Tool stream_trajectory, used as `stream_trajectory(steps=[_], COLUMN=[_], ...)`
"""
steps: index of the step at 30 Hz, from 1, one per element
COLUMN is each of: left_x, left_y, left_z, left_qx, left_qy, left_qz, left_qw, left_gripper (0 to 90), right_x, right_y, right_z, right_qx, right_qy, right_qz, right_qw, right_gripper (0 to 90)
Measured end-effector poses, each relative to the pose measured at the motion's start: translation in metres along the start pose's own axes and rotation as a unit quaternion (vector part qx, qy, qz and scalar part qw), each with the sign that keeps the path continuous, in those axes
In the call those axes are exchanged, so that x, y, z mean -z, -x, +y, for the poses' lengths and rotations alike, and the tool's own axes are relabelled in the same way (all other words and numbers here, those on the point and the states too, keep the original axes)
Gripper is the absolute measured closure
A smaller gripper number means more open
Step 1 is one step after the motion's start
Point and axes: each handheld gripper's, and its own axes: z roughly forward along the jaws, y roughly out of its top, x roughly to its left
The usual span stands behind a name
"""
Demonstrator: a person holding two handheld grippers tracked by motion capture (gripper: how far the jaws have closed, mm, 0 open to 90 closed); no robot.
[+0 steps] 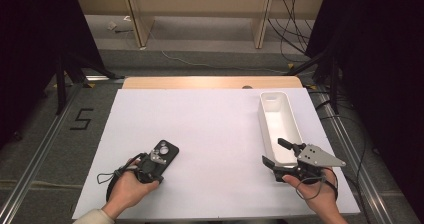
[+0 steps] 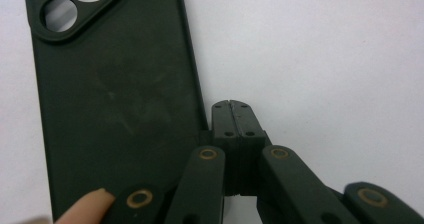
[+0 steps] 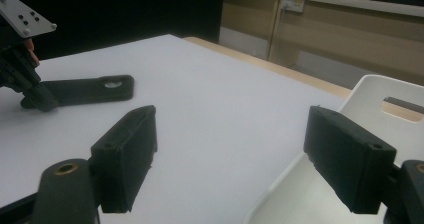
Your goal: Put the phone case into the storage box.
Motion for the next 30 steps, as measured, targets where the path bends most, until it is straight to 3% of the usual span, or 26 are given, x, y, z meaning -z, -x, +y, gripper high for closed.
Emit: stream_trajectory(steps=[18,30], left_x=[0.001,0.015], left_y=[0.000,-0.004], left_z=[0.000,0.005], left_qx=[-0.007,-0.010], left_qy=[-0.004,0.040], left_qz=[0.002,0.003], left_qw=[1.0000,0.9991], left_gripper=[89.6,77.0], right_x=[0.000,0.000], right_y=[0.000,0.000], right_z=[0.000,0.000], right_qx=[-0.001,0.000], right_qy=[0.000,-0.001], right_qz=[0.000,-0.002], right_qw=[1.0000,1.0000], right_gripper=[22.5,22.5])
